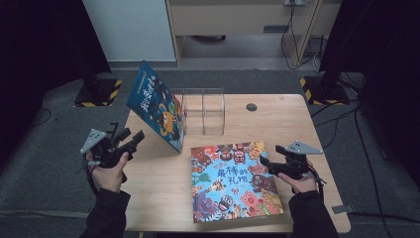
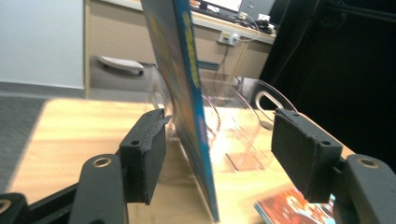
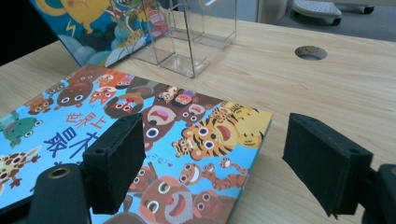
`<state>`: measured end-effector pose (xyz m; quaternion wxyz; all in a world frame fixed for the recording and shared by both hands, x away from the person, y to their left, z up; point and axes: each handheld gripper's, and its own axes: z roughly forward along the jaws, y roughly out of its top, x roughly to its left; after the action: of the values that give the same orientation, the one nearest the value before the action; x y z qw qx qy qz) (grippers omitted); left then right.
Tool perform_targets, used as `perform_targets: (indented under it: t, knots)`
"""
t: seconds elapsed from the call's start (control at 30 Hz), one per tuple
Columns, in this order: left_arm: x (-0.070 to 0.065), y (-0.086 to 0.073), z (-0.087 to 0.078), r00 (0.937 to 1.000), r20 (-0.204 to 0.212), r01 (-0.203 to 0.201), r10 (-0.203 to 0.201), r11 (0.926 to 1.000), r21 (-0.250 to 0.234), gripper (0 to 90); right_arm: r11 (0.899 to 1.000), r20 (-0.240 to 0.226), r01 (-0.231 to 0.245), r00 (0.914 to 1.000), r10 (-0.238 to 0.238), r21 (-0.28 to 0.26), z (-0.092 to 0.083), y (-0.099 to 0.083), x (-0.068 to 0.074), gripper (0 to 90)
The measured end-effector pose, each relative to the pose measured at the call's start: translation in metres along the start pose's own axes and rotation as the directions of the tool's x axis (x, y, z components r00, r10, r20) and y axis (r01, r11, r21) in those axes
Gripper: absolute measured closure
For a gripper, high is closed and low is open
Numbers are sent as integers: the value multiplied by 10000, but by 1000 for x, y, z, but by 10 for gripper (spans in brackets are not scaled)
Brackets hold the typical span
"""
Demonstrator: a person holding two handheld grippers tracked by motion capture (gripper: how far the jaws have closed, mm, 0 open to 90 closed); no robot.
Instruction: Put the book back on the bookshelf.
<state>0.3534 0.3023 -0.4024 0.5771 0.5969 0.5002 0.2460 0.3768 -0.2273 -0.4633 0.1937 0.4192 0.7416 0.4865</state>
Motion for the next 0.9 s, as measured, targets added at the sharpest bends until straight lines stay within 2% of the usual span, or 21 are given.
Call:
perform_targets:
  t: [0.07, 0.13, 0.23, 0.37, 0.5, 0.63, 0.7, 0.77, 0.9]
  knots:
    - [-2, -6, 4, 9999, 17, -154, 154, 9990, 409, 346, 9999, 95, 7, 10000, -8, 126, -1, -2, 0, 188]
    - [-5, -12, 6, 9998, 167, -133, 125, 9986, 516, 346, 9997, 207, 61, 9998, -66, 232, -1, -4, 0, 182]
    - [-10, -21, 8, 9991, 274, -351, 332, 9967, 732, 344, 9995, 281, -21, 9996, 13, 300, -1, -7, 0, 177]
    - [-14, -31, 10, 9986, 455, -325, 286, 9956, 877, 344, 9989, 330, 35, 9994, -50, 468, -1, -11, 0, 169]
    - [-17, -45, 15, 9980, 612, -244, 167, 9916, 1273, 342, 9984, 419, 54, 9991, -78, 567, -1, -13, 1, 160]
    - [-23, -54, 22, 9966, 775, -405, 283, 9863, 1601, 342, 9978, 447, 35, 9990, -65, 658, 1, -16, 3, 154]
    - [-26, -60, 25, 9953, 970, -201, 39, 9858, 1668, 342, 9976, 472, 99, 9988, -132, 689, 2, -17, 3, 152]
    - [-27, -65, 29, 9938, 1089, 11, -220, 9821, 1886, 342, 9970, 452, 103, 9989, -138, 769, 3, -19, 3, 152]
    - [-32, -75, 35, 9919, 1230, 28, -306, 9754, 2202, 342, 9962, 432, 114, 9990, -151, 864, 6, -21, 5, 152]
